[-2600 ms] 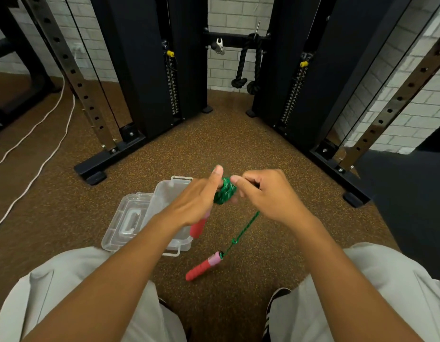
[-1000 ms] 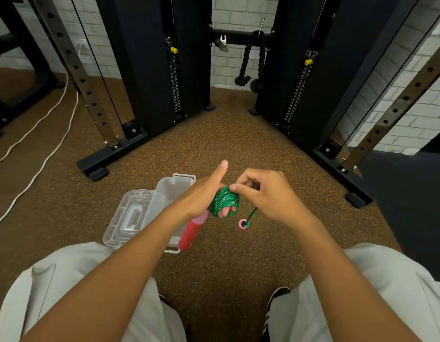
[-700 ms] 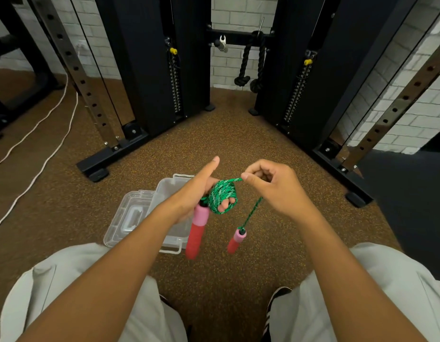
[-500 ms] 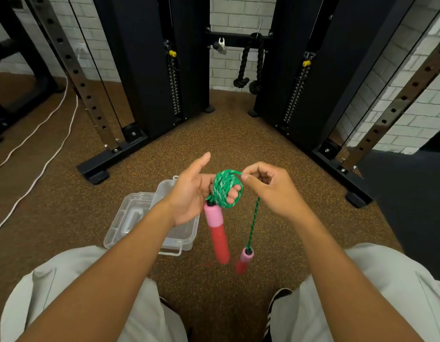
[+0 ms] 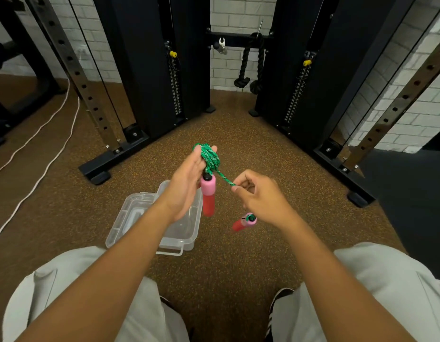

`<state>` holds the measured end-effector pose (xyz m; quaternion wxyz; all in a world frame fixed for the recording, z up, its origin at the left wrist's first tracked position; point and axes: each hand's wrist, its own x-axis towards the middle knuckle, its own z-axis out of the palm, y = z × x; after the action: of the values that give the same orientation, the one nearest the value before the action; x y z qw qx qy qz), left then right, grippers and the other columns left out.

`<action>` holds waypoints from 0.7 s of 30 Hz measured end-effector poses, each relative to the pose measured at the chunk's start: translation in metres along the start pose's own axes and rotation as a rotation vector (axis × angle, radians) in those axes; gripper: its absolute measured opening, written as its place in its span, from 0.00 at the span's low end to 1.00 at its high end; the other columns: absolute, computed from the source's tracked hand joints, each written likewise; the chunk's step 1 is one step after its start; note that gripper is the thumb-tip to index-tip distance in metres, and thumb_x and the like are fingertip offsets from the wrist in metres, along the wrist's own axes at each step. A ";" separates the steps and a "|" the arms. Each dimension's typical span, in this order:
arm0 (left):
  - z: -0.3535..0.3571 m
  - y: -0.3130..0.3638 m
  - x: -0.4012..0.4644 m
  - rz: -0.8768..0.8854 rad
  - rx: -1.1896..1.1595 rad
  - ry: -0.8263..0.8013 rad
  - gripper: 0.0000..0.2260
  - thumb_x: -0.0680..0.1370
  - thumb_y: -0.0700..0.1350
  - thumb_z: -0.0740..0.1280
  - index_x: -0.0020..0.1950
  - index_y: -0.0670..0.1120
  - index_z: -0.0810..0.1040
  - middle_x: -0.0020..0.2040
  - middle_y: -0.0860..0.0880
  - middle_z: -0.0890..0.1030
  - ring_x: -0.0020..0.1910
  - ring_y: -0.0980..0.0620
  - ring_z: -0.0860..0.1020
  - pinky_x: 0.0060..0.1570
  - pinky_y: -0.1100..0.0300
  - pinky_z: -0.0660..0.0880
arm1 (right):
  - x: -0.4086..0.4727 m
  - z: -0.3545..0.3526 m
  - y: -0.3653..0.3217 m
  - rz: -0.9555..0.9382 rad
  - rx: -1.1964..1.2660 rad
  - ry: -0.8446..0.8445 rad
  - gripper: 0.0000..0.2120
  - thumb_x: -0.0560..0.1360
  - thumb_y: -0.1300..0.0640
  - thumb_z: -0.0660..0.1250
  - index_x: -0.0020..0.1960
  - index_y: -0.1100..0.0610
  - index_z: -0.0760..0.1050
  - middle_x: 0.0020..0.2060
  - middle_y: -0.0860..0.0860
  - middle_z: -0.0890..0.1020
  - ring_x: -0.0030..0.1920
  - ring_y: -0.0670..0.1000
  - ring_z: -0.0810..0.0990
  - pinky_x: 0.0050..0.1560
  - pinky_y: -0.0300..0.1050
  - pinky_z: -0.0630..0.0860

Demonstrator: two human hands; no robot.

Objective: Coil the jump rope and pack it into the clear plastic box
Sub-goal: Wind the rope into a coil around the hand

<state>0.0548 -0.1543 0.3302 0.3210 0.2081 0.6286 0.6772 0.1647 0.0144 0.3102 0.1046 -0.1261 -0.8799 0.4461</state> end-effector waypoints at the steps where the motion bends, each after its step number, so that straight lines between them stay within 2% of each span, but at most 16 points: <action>1: 0.000 -0.002 -0.001 -0.024 0.048 0.010 0.48 0.71 0.77 0.59 0.83 0.49 0.55 0.81 0.52 0.62 0.79 0.58 0.61 0.79 0.46 0.55 | 0.000 0.000 -0.003 0.001 -0.014 -0.016 0.05 0.80 0.56 0.69 0.46 0.49 0.77 0.41 0.47 0.82 0.36 0.44 0.78 0.39 0.40 0.77; 3: 0.001 -0.005 -0.001 -0.058 0.128 0.025 0.51 0.68 0.80 0.58 0.83 0.51 0.55 0.81 0.53 0.62 0.79 0.58 0.61 0.80 0.45 0.54 | -0.001 0.000 -0.007 -0.008 -0.037 -0.049 0.05 0.81 0.55 0.68 0.46 0.49 0.77 0.40 0.46 0.81 0.35 0.44 0.78 0.39 0.40 0.76; 5: 0.004 -0.003 -0.002 -0.072 0.302 0.033 0.48 0.69 0.81 0.52 0.82 0.54 0.59 0.81 0.55 0.64 0.79 0.57 0.62 0.79 0.45 0.55 | -0.004 -0.002 -0.011 -0.020 -0.072 -0.087 0.04 0.82 0.54 0.67 0.47 0.50 0.78 0.37 0.47 0.80 0.34 0.45 0.77 0.37 0.41 0.78; 7: 0.009 -0.002 -0.002 -0.084 0.512 0.048 0.43 0.73 0.79 0.45 0.81 0.55 0.61 0.80 0.54 0.65 0.77 0.56 0.65 0.75 0.51 0.57 | -0.007 -0.003 -0.014 -0.032 -0.112 -0.121 0.07 0.82 0.52 0.66 0.47 0.53 0.78 0.34 0.48 0.79 0.33 0.46 0.77 0.37 0.44 0.78; 9: 0.013 -0.003 -0.004 -0.081 0.633 0.063 0.38 0.77 0.73 0.41 0.80 0.54 0.62 0.78 0.51 0.68 0.65 0.61 0.73 0.65 0.55 0.62 | -0.008 -0.003 -0.015 -0.043 -0.142 -0.130 0.11 0.81 0.49 0.66 0.44 0.54 0.77 0.31 0.48 0.77 0.31 0.47 0.75 0.35 0.45 0.77; 10: 0.014 -0.004 -0.005 -0.067 0.664 0.052 0.38 0.77 0.73 0.40 0.80 0.53 0.63 0.77 0.50 0.69 0.60 0.64 0.74 0.63 0.56 0.63 | -0.008 -0.003 -0.015 -0.044 -0.148 -0.126 0.12 0.81 0.48 0.67 0.42 0.53 0.77 0.30 0.48 0.77 0.30 0.46 0.74 0.33 0.43 0.75; 11: 0.015 -0.005 -0.006 -0.047 0.685 0.030 0.40 0.76 0.74 0.39 0.80 0.53 0.63 0.78 0.50 0.69 0.62 0.63 0.75 0.65 0.55 0.64 | -0.007 -0.003 -0.014 -0.043 -0.148 -0.117 0.13 0.80 0.47 0.68 0.40 0.53 0.77 0.29 0.48 0.77 0.29 0.45 0.73 0.33 0.40 0.73; 13: 0.014 -0.007 -0.006 -0.016 0.706 -0.006 0.44 0.73 0.77 0.38 0.80 0.54 0.63 0.79 0.49 0.67 0.73 0.53 0.72 0.73 0.49 0.64 | -0.006 -0.004 -0.015 -0.044 -0.130 -0.103 0.11 0.78 0.49 0.71 0.40 0.53 0.78 0.31 0.52 0.80 0.29 0.44 0.72 0.35 0.37 0.71; 14: 0.011 -0.008 -0.005 -0.013 0.709 -0.014 0.46 0.72 0.79 0.38 0.80 0.55 0.64 0.79 0.49 0.68 0.74 0.51 0.71 0.74 0.47 0.64 | -0.006 -0.005 -0.016 -0.047 -0.109 -0.104 0.09 0.77 0.52 0.71 0.41 0.54 0.79 0.33 0.53 0.82 0.30 0.44 0.73 0.36 0.37 0.72; 16: 0.009 -0.009 -0.003 -0.001 0.699 -0.012 0.45 0.72 0.78 0.39 0.78 0.54 0.67 0.72 0.51 0.76 0.66 0.54 0.76 0.67 0.50 0.69 | -0.007 -0.009 -0.019 -0.062 -0.069 -0.120 0.03 0.76 0.59 0.71 0.43 0.55 0.80 0.34 0.52 0.84 0.31 0.40 0.75 0.37 0.34 0.74; 17: 0.009 -0.009 -0.003 0.004 0.701 -0.003 0.43 0.74 0.76 0.39 0.76 0.53 0.70 0.65 0.52 0.78 0.60 0.55 0.78 0.63 0.52 0.71 | -0.007 -0.011 -0.020 -0.075 -0.069 -0.127 0.03 0.75 0.62 0.70 0.44 0.55 0.81 0.35 0.51 0.84 0.31 0.39 0.76 0.37 0.29 0.72; 19: 0.012 -0.007 -0.004 0.012 0.723 0.003 0.36 0.78 0.72 0.41 0.65 0.53 0.78 0.56 0.51 0.78 0.55 0.52 0.78 0.58 0.52 0.72 | -0.007 -0.014 -0.021 -0.104 -0.094 -0.123 0.05 0.76 0.63 0.69 0.46 0.55 0.83 0.36 0.50 0.84 0.31 0.39 0.76 0.36 0.27 0.72; 20: 0.015 -0.005 -0.006 0.015 0.729 -0.005 0.31 0.80 0.69 0.42 0.58 0.54 0.78 0.55 0.50 0.79 0.56 0.51 0.79 0.57 0.51 0.72 | -0.007 -0.015 -0.021 -0.116 -0.114 -0.110 0.06 0.77 0.62 0.69 0.48 0.54 0.83 0.37 0.48 0.84 0.31 0.40 0.76 0.35 0.30 0.73; 21: 0.018 -0.004 -0.008 0.021 0.719 -0.011 0.28 0.82 0.66 0.43 0.56 0.54 0.78 0.56 0.50 0.79 0.57 0.50 0.78 0.56 0.52 0.72 | -0.007 -0.016 -0.020 -0.126 -0.137 -0.094 0.06 0.78 0.61 0.68 0.49 0.53 0.84 0.38 0.47 0.84 0.31 0.41 0.75 0.34 0.32 0.73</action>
<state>0.0731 -0.1468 0.3292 0.2237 0.3177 0.8228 0.4149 0.1735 0.0130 0.3354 0.0824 -0.0562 -0.9184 0.3828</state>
